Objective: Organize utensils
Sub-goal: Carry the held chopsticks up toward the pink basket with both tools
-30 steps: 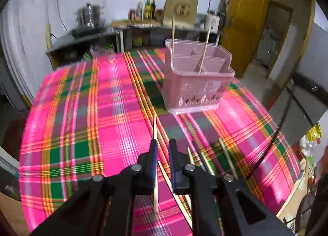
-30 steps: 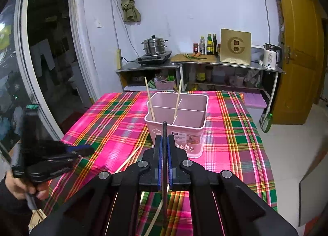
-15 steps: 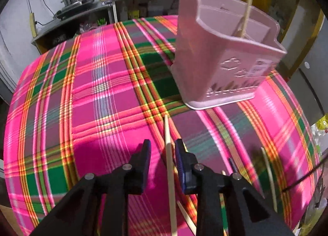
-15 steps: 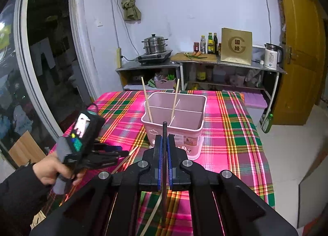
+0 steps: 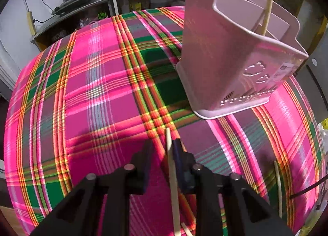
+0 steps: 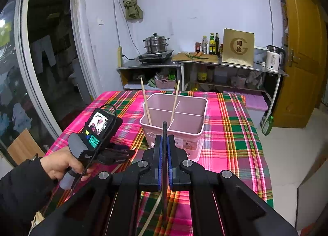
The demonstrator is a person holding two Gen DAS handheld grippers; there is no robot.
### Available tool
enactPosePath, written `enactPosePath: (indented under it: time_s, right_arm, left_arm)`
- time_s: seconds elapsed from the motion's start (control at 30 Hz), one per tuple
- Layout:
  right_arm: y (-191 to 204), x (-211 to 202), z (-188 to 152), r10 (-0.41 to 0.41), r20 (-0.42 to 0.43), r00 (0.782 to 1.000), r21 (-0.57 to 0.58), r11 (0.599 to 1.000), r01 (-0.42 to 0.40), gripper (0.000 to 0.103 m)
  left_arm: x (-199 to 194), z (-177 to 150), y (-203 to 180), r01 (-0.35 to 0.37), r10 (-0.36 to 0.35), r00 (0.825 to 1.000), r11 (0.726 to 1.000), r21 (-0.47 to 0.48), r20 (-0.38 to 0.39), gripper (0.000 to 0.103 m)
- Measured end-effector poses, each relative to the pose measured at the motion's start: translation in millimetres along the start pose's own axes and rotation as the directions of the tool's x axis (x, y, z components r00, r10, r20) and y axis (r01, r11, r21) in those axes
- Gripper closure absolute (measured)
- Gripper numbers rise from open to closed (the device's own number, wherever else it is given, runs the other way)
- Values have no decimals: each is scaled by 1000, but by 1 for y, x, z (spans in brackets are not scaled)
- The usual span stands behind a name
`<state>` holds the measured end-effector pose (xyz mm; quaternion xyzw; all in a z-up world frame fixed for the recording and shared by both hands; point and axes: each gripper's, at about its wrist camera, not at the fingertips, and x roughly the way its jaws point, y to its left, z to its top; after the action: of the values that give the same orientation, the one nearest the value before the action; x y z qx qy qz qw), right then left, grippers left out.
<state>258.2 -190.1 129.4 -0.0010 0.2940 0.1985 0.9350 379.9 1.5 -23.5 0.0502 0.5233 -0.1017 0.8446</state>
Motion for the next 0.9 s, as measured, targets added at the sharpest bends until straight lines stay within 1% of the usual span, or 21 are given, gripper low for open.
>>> enactPosePath:
  time_s: [0.03, 0.1, 0.17, 0.33, 0.6, 0.9]
  right_arm:
    - [0, 0, 0, -1, 1, 1000, 3, 1000, 1, 99]
    - [0, 1, 0, -1, 0, 1000, 6, 1000, 1, 99]
    - [0, 2, 1, -2, 0, 1000, 7, 1000, 2, 99]
    - [-4, 3, 1, -5, 2, 1000, 15, 1000, 5, 99]
    - [-5, 2, 0, -14, 5, 1000, 25, 1000, 14, 99]
    - [-2, -8, 1, -24, 17, 1000, 20, 1000, 23, 99]
  left_arm:
    - [0, 0, 0, 1, -1, 1000, 1000, -1, -2, 96]
    - [-2, 0, 0, 10, -10, 1000, 1000, -9, -4, 96]
    - [-7, -2, 1, 34, -33, 999, 999, -16, 11, 97]
    - [-37, -4, 4, 50, -48, 995, 999, -22, 84, 97]
    - [-104, -10, 2, 58, -57, 973, 998, 2, 223, 97]
    - [-156, -19, -2, 62, -69, 946, 998, 31, 316, 97]
